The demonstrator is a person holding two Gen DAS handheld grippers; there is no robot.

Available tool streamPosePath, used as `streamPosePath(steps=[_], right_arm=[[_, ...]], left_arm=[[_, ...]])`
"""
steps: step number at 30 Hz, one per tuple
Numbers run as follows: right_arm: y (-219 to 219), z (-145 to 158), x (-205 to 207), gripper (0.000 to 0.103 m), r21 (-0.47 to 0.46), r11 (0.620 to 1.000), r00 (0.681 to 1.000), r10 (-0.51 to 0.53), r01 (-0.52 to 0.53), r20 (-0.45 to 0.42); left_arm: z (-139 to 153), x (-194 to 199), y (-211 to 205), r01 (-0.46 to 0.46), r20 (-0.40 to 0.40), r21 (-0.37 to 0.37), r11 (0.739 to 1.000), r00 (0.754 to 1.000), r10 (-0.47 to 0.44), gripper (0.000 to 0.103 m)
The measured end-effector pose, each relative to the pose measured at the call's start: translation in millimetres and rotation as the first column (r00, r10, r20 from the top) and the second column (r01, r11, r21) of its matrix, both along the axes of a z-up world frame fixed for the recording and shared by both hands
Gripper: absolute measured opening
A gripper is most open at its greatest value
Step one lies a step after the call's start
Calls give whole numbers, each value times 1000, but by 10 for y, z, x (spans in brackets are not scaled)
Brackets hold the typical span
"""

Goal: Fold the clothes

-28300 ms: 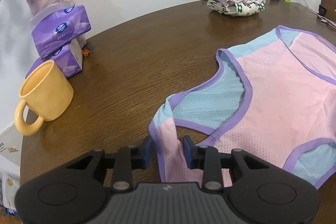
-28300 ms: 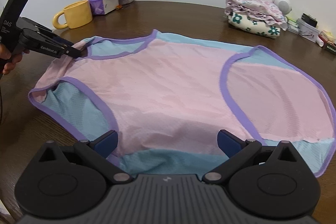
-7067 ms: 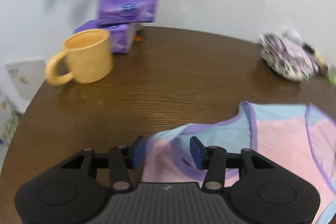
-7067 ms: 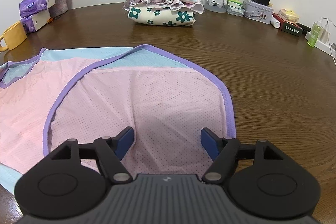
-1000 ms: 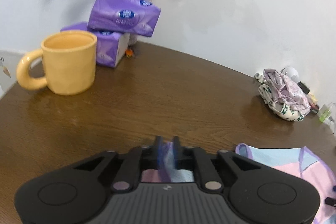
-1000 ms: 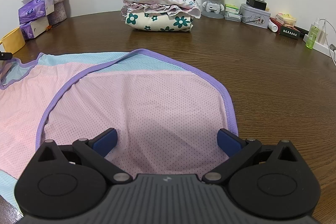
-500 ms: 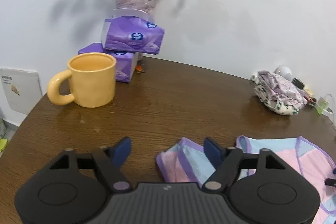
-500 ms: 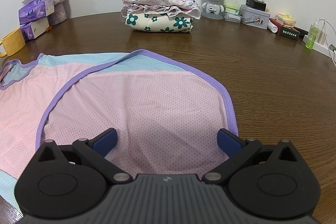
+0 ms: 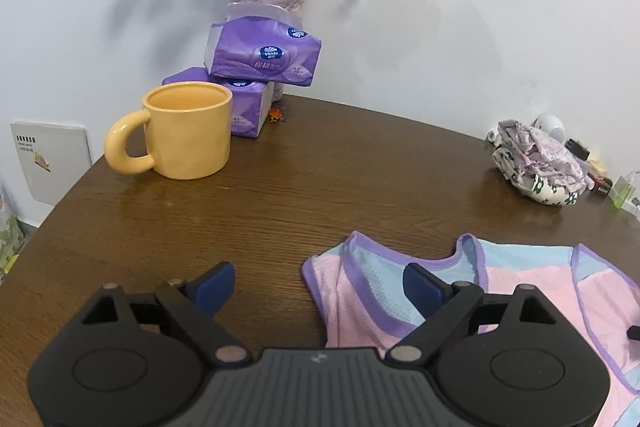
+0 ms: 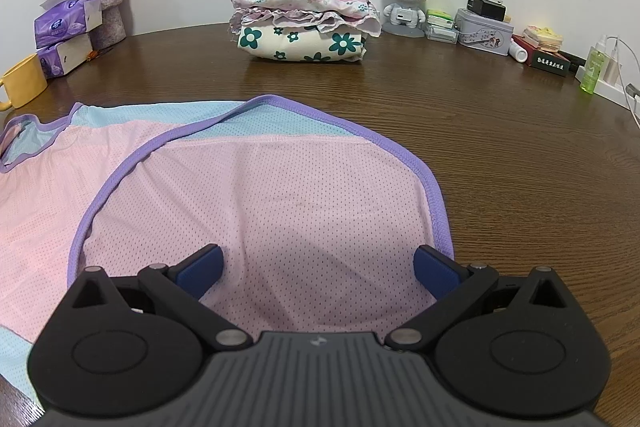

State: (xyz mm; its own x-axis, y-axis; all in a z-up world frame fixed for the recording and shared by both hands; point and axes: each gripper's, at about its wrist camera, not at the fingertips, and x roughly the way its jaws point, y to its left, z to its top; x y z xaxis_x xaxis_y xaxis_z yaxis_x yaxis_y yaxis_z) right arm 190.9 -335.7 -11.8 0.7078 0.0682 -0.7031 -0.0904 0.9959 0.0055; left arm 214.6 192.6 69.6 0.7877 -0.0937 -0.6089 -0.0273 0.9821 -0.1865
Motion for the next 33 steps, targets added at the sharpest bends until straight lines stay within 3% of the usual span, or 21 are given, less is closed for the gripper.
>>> streamPosePath(steps=[8,13,15,22,27,33], right_arm=[[0,-1,-7,102,1,1000,1000,-3,3,6],[0,-3,-5,102,1,1000,1000,-5,5,9],[0,-2,-6,102,1,1000,1000,-5,5,9],[2,-1,-9,102,0,1000,1000,-6,6,10],[2,2,-10,102,0,1000,1000,-5,5,10],[2,-1,-11,102,1,1000,1000,-3,3,13]], left_arm=[[6,-127,-146,92,-7,48,995,996,-92,89],[9,-116,-356,184,-26,100,978,983,-183,59],[-20,-86,-452,232,-53,107,967,972,-227,39],[-76,10,-759,395,-85,128,910,918,-387,38],[-177,156,-960,457,-161,196,868,888,-431,39],[-230,279,-1008,494,-189,188,849,866,-463,43]])
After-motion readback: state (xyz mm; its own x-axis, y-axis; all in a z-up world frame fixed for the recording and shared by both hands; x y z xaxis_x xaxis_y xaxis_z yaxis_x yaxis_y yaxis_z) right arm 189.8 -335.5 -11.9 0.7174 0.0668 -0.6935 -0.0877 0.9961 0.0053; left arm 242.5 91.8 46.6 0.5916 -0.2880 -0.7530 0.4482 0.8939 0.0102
